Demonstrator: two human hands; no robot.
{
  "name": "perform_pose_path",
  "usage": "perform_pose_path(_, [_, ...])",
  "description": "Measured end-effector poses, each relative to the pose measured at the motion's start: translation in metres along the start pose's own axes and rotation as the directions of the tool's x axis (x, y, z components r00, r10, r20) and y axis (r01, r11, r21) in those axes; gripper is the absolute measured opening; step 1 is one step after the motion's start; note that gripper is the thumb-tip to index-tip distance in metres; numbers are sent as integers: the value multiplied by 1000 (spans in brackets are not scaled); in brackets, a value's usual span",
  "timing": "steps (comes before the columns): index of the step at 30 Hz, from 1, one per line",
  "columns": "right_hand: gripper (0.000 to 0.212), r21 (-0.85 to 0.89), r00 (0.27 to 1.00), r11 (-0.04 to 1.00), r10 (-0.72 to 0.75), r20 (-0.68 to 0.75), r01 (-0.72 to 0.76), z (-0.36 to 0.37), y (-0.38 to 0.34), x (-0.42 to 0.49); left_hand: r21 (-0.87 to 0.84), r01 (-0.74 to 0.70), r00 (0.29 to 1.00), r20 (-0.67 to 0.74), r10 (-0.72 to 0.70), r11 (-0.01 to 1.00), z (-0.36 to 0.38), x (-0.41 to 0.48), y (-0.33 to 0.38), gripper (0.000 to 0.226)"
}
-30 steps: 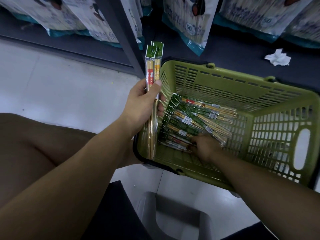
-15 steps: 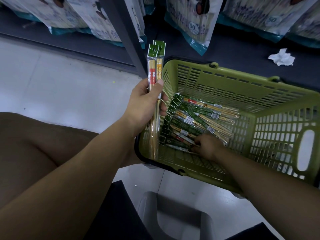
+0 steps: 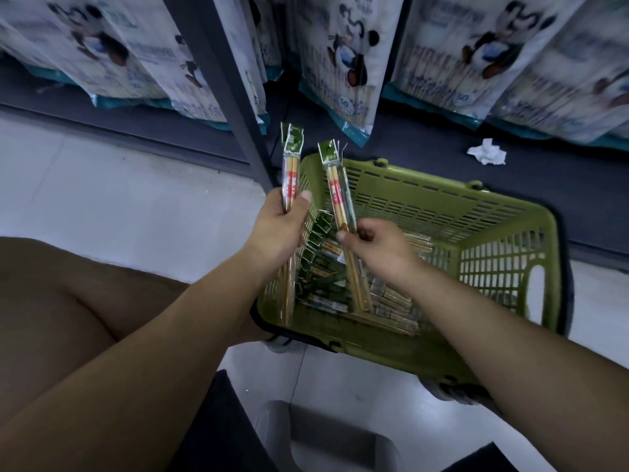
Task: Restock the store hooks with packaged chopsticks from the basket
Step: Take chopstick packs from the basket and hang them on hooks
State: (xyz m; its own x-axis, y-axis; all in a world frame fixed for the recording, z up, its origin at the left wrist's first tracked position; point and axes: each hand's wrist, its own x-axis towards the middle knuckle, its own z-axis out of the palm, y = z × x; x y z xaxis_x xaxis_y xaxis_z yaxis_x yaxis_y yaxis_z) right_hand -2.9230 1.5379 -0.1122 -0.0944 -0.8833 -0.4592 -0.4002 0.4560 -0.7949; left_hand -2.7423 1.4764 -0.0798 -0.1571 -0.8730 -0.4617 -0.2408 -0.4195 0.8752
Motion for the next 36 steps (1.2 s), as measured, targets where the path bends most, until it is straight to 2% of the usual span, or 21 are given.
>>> perform_pose_path(3, [23,47,993,992,-114,-26,116,9,-34,-10,16,28,998,61,-28,999,6,-8,6,71])
perform_pose_path(5, [20,-20,975,975,-221,-3,221,16,-49,-18,-71,30,997,75,-25,997,10,-11,11,85])
perform_pose_path(7, [9,-136,955,945,-291,53,296,22,-57,-23,-131,60,998,31,-56,990,10,-10,15,80])
perform_pose_path(9, [9,-148,936,925,-340,96,351,24,-57,-24,-123,79,996,-27,-83,989,7,-6,14,65])
perform_pose_path(11, [12,-33,939,947,-313,140,321,23,-54,-22,-105,93,994,-41,-98,990,5,-4,12,61])
perform_pose_path(13, [15,88,946,961,-275,173,263,20,-49,-19,-51,133,991,-21,-134,990,4,-5,12,72])
perform_pose_path(15, [10,152,950,955,-276,146,254,21,-43,-16,42,162,987,13,-163,986,4,-7,11,84])
perform_pose_path(17, [14,189,952,946,-287,106,264,24,-39,-13,121,155,986,41,-161,980,3,-6,11,85])
perform_pose_path(20, [34,233,949,933,-302,93,274,25,-37,-11,176,60,998,25,-65,983,3,-3,15,60])
perform_pose_path(22, [39,215,966,944,-258,19,248,22,-31,-7,174,-30,999,-25,35,984,0,2,21,43])
perform_pose_path(24, [38,164,973,963,-196,-123,215,19,-17,0,125,-73,993,-88,84,990,-8,7,28,29])
perform_pose_path(26, [19,76,973,980,-168,-159,182,16,4,6,4,-69,993,-98,69,998,-17,10,34,20])
perform_pose_path(27, [14,-37,983,987,-160,-92,157,16,17,8,-42,-59,993,-101,54,997,-20,11,35,23])
perform_pose_path(28, [18,-187,992,974,-124,18,125,16,32,11,-76,-48,994,-100,41,996,-22,11,34,25])
perform_pose_path(30, [36,-459,969,885,38,244,81,20,63,14,-106,-28,997,-78,20,994,-22,11,29,25])
perform_pose_path(31, [45,-549,943,832,115,313,81,23,76,15,-110,-20,998,-58,13,994,-20,10,26,24])
perform_pose_path(34, [71,-669,898,732,202,390,126,36,101,13,-94,-17,1000,1,17,995,-18,6,15,24])
perform_pose_path(36, [78,-713,918,686,176,356,145,44,108,11,-92,-35,999,32,38,995,-18,6,12,22])
